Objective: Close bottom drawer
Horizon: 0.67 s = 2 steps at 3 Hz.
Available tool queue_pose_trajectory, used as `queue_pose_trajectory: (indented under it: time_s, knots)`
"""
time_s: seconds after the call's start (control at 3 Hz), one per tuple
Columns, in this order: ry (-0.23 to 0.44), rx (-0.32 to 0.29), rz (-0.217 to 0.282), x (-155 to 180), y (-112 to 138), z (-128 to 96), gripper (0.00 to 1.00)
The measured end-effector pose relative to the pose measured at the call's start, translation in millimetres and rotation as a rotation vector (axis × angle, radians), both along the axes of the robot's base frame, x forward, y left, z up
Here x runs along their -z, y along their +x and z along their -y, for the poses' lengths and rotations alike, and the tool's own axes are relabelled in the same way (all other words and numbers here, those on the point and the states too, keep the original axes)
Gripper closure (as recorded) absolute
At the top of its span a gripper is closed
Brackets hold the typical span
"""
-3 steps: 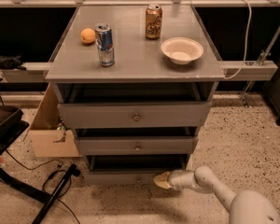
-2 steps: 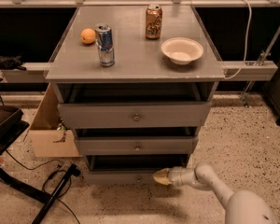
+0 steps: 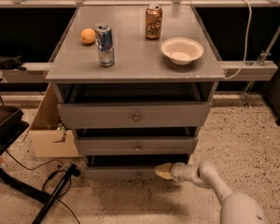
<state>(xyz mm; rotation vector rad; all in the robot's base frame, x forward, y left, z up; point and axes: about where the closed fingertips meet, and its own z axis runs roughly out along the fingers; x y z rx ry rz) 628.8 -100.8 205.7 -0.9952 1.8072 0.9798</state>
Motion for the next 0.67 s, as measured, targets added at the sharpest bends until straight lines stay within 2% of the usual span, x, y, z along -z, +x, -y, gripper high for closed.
queue_pose_trajectory:
  time_s: [0.67]
  knots:
    - [0.011, 0.003, 0.000, -1.0, 1.7, 1.4, 0.55]
